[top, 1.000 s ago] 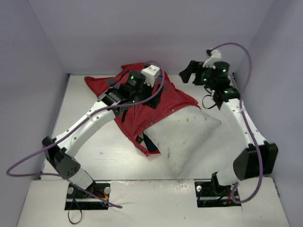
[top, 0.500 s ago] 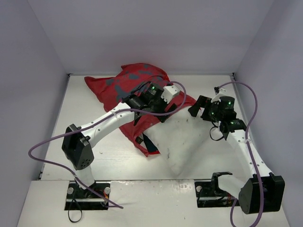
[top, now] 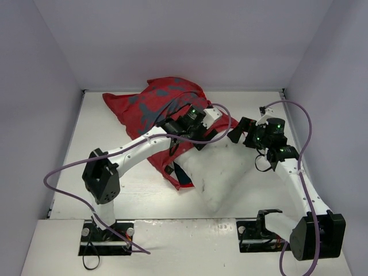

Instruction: Put the pillow into the pillowcase

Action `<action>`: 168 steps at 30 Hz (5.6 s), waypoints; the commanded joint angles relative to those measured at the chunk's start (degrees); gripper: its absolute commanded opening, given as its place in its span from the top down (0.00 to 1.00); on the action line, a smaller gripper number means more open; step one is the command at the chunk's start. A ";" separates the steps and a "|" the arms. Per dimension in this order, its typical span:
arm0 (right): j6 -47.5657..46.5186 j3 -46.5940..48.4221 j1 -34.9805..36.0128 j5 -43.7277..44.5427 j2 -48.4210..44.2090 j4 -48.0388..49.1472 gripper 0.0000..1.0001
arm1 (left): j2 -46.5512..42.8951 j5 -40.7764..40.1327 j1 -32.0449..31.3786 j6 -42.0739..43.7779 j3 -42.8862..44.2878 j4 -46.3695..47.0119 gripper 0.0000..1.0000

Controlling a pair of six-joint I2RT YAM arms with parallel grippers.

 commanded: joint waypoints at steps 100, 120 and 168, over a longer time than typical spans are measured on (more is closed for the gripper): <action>7.82 -5.74 24.88 -12.03 17.19 35.73 1.00 | -15.71 9.86 -1.80 -15.28 -5.27 -2.55 1.00; 8.61 0.62 31.30 9.57 28.79 56.04 1.00 | -20.37 21.57 -10.77 -38.32 -4.53 10.12 1.00; 5.97 3.41 29.10 4.50 25.45 47.07 1.00 | -29.52 -0.38 -4.61 -28.37 -19.08 -7.12 1.00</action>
